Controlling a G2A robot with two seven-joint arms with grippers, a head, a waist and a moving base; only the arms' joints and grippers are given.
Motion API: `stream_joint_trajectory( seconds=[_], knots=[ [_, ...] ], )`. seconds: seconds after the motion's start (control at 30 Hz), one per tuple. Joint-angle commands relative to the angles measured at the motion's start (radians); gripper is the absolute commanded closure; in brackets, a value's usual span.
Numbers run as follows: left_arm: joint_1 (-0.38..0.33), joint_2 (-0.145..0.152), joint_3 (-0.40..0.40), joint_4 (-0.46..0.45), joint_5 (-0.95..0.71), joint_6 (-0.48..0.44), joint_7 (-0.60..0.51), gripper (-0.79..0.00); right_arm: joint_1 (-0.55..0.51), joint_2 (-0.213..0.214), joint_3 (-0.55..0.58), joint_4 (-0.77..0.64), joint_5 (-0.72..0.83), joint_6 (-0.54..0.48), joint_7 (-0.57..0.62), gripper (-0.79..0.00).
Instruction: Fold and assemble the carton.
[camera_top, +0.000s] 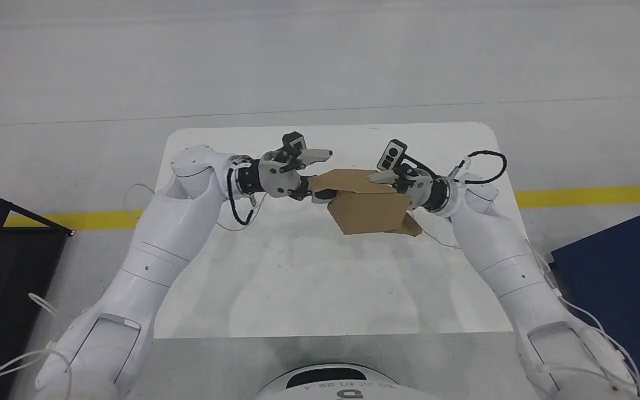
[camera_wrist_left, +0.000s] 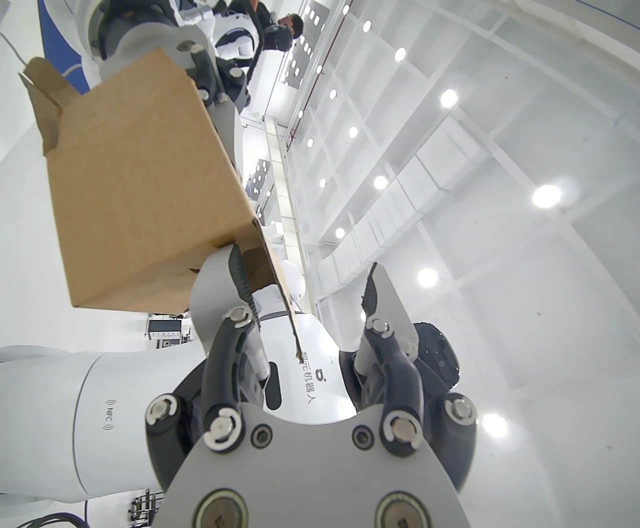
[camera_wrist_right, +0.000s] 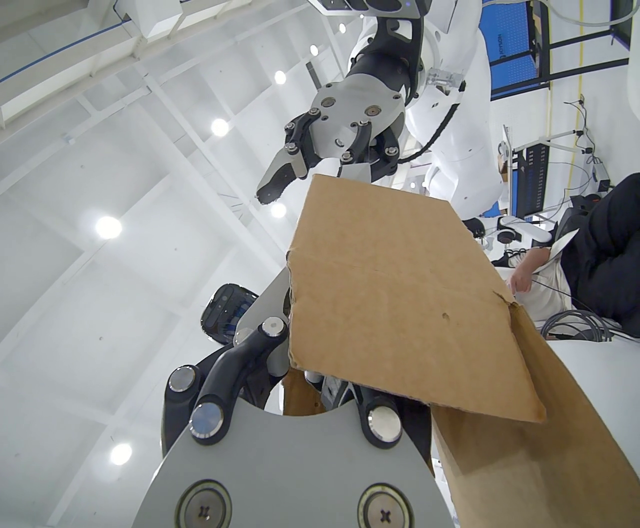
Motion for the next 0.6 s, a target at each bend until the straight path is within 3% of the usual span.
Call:
stream_joint_trajectory(
  seconds=[0.0,0.33,0.57],
  knots=[
    [0.002,0.001,-0.001,-0.005,0.014,-0.008,0.008,-0.437,0.0,0.0,0.0,0.0,-0.002,-0.001,-0.002,0.0],
    [0.015,0.009,-0.018,-0.022,0.035,-0.017,0.022,-0.443,-0.003,0.0,0.003,-0.004,-0.014,-0.018,-0.036,0.0],
    [-0.021,0.01,-0.025,-0.033,0.084,-0.023,0.095,-0.391,-0.013,0.001,0.008,-0.018,-0.036,-0.044,-0.089,0.0]
  ],
)
